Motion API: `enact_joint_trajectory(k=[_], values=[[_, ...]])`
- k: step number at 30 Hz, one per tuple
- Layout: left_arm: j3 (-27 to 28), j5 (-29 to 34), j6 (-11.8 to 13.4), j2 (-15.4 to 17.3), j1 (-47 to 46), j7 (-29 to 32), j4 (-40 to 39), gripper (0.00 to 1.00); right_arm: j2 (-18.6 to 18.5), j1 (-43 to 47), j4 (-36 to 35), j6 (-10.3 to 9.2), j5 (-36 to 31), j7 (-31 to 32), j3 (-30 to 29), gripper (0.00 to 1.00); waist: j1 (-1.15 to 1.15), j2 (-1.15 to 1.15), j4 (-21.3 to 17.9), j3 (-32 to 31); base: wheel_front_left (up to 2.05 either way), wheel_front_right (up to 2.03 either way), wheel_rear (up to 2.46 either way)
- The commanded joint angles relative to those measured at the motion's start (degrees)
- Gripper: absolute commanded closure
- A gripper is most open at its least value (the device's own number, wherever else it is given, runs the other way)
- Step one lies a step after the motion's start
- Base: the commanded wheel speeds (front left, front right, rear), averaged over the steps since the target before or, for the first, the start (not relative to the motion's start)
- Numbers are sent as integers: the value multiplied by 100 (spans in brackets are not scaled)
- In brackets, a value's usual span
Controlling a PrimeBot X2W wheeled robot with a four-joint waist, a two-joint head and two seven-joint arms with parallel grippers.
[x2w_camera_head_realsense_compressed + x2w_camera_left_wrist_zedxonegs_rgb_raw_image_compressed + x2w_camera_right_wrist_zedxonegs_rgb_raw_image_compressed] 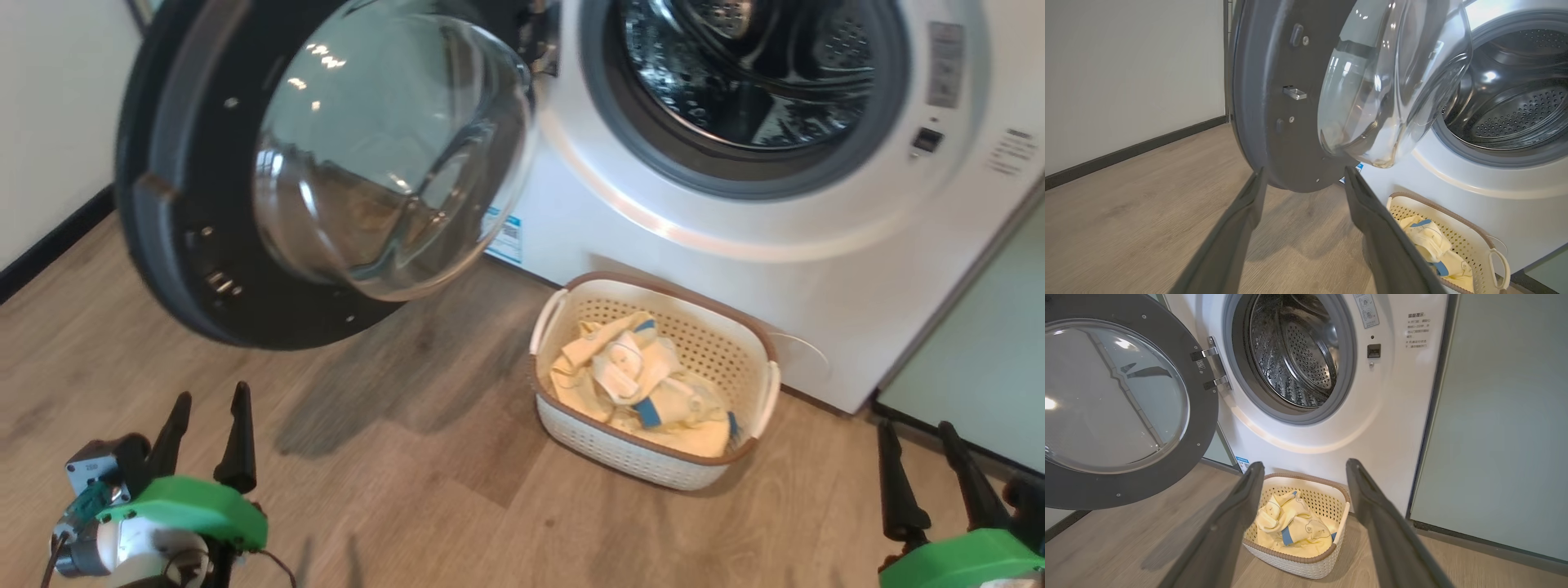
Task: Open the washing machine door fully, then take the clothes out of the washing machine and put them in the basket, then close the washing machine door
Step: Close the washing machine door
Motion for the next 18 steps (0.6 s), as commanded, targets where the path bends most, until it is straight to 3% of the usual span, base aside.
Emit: enact_joint_trajectory(k=[1,18], values=[[245,68,-4,94,-295,-41,-162,0,-129,-268,-181,20,-61,-55,95,0,0,0,163,-4,0,0,0],[518,47,-6,76,-273,-41,-186,0,-125,-279,-183,20,-56,-55,144,0,0,0,523,16,0,0,0]])
